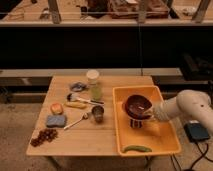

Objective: Stack bowls into tray

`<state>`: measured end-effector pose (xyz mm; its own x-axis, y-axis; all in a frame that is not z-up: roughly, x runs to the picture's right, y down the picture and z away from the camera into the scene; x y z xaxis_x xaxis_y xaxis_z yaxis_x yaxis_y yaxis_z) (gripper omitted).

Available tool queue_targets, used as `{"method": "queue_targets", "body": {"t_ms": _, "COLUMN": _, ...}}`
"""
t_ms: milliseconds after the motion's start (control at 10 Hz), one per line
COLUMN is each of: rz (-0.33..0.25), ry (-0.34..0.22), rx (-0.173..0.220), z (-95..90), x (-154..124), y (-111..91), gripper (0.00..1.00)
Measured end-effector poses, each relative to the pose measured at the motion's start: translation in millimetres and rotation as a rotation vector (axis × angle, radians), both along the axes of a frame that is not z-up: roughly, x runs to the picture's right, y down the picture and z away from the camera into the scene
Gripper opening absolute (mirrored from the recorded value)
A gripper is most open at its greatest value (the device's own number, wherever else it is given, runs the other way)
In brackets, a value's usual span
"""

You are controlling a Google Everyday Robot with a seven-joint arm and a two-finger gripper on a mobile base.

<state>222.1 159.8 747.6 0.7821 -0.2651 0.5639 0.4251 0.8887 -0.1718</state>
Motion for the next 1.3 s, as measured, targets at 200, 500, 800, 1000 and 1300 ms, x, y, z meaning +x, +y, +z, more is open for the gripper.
{"method": "queue_targets", "body": {"t_ms": 200, "rz": -0.004, "ry": 0.011, "rx": -0.03, "z": 26.2, "x": -1.7, "y": 40.1, "gripper": 0.07}}
{"method": "queue_targets", "body": {"t_ms": 500, "rz": -0.001, "ry": 0.013, "rx": -0.042, "z": 37.1, "x": -3.9, "y": 57.5, "gripper": 0.36}}
{"method": "queue_targets", "body": {"t_ms": 800, "rz": -0.003, "ry": 0.013, "rx": -0.047, "z": 35.3, "x": -2.5, "y": 58.5, "gripper": 0.68}}
{"method": "queue_targets", "body": {"t_ms": 1000, "rz": -0.005, "ry": 0.013, "rx": -0.048, "z": 35.5, "x": -2.6, "y": 59.3, "gripper": 0.79}}
{"method": "queue_targets", "body": {"t_ms": 1300, "rz": 0.061, "ry": 0.067, "rx": -0.071, "z": 40.4, "x": 10.5, "y": 70.2, "gripper": 0.8}}
